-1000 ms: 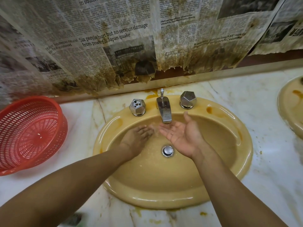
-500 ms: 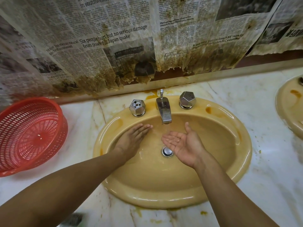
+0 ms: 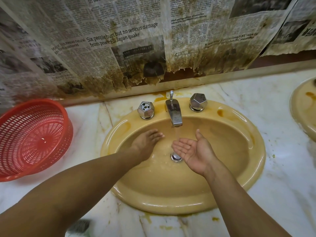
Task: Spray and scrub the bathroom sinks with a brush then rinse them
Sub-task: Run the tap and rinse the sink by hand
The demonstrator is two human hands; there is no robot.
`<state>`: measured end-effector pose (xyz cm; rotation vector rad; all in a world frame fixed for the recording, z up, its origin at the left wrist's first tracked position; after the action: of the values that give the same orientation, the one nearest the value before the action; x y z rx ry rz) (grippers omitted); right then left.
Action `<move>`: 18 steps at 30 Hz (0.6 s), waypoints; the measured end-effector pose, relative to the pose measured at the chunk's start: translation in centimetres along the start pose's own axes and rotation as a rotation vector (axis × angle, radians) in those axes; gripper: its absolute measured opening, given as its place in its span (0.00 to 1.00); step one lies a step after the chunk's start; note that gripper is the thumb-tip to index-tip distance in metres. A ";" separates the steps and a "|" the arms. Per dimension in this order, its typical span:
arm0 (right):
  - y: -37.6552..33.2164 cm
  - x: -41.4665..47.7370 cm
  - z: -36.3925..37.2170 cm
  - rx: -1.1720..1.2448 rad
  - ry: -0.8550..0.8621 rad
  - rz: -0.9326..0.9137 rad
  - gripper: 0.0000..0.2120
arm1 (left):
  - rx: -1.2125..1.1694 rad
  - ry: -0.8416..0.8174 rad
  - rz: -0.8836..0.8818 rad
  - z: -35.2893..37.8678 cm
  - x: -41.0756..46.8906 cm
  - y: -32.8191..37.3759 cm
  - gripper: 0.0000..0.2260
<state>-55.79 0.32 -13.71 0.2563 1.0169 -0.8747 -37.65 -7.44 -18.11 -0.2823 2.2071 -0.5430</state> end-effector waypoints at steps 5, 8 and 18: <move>-0.4 0.1 -0.4 0.001 0.013 -0.010 0.40 | -0.005 0.113 -0.104 1.1 -1.1 0.1 0.29; -0.5 0.2 0.0 0.034 -0.011 -0.008 0.41 | -0.002 0.105 -0.131 1.3 -1.7 -0.2 0.31; -1.4 -0.2 2.6 0.046 -0.138 -0.039 0.42 | -0.374 -0.088 -0.002 3.1 -3.5 2.0 0.34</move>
<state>-55.19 -1.93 -11.89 0.2129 0.8765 -0.9388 -33.09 -5.26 -18.42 -0.4938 2.2115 -0.1111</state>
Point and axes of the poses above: each hand's wrist, its own x-axis towards the middle knuckle, its own z-axis out of the palm, y = z × x, the point moved 2 cm from there along x, towards the middle knuckle, and after that the axes turned 12 degrees about z, right-handed, at the moved point
